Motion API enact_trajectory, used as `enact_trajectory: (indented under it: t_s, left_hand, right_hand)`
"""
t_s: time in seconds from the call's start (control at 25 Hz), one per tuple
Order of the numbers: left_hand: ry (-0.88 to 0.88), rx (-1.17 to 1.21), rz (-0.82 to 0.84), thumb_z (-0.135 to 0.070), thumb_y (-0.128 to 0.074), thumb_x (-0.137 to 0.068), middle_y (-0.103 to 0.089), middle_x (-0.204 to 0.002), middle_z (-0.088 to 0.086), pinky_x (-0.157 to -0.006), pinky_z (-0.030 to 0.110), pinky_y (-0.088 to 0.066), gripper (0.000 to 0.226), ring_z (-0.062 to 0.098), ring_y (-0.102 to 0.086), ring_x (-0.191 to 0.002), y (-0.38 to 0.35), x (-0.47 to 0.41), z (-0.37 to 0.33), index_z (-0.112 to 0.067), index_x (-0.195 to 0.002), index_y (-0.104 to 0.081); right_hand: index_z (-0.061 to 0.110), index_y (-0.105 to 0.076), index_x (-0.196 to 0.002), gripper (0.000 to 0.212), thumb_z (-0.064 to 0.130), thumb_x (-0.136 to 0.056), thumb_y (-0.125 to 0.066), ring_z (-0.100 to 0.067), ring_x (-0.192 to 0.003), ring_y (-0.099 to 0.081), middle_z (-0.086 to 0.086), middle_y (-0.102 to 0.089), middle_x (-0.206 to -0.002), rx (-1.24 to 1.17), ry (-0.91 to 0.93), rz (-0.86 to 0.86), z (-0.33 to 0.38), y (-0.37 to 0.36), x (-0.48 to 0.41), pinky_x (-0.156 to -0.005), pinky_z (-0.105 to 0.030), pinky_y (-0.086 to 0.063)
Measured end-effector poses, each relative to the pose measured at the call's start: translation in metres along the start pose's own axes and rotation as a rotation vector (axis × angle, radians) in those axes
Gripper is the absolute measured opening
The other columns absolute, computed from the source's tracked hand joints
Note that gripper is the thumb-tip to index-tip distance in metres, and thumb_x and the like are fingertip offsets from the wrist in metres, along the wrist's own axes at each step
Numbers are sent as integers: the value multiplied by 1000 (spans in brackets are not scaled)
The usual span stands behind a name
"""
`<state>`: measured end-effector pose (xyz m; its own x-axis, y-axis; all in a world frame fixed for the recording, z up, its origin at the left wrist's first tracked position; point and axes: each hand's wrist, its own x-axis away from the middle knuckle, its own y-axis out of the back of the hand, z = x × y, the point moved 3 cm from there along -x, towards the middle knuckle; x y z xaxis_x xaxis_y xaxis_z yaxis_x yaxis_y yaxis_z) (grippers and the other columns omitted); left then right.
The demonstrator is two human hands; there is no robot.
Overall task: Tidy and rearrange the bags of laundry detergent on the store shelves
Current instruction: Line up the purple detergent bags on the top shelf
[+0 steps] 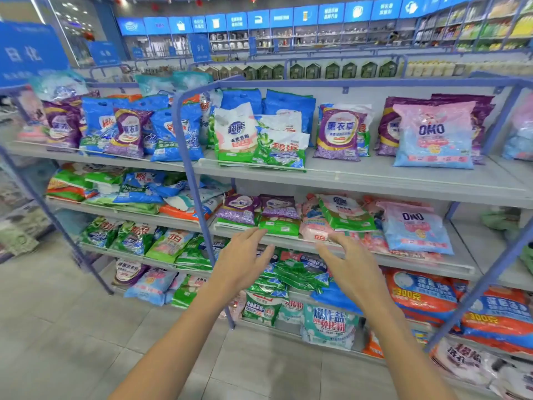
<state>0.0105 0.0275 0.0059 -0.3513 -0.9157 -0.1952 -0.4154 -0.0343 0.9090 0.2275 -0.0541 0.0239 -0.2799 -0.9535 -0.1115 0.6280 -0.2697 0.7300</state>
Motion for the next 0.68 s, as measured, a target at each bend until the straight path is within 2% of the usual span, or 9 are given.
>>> enact_trajectory:
  t_s: [0.16, 0.44, 0.68]
  left_hand:
    - [46, -24, 8, -54, -40, -103, -47, -154, -3, -111, 43, -43, 56, 20, -43, -141, 19, -13, 76, -23, -150, -44]
    - [188, -5, -63, -47, -45, -104, -52, -149, 2, -111, 39, -40, 53, 23, -45, -139, 74, -10, 234, -17, -148, -49]
    - [281, 1, -116, -46, -46, -105, -49, -153, 2, -117, 40, -35, 53, 24, -42, -142, 100, -7, 316, -17, -148, -49]
  right_hand:
    - [25, -51, -145, 59, 59, -97, -48, -18, -139, -47, 4, -50, -152, 38, 57, 73, 53, -59, -37, -112, -44, -41]
    - [24, -52, -145, 58, 58, -98, -48, -22, -138, -47, 1, -52, -151, 82, 209, 183, 179, -191, -95, -111, -39, -40]
    - [25, -55, -141, 53, 56, -99, -50, -21, -128, -56, 2, -57, -145, 69, 251, 293, 248, -261, -122, -98, -36, -46]
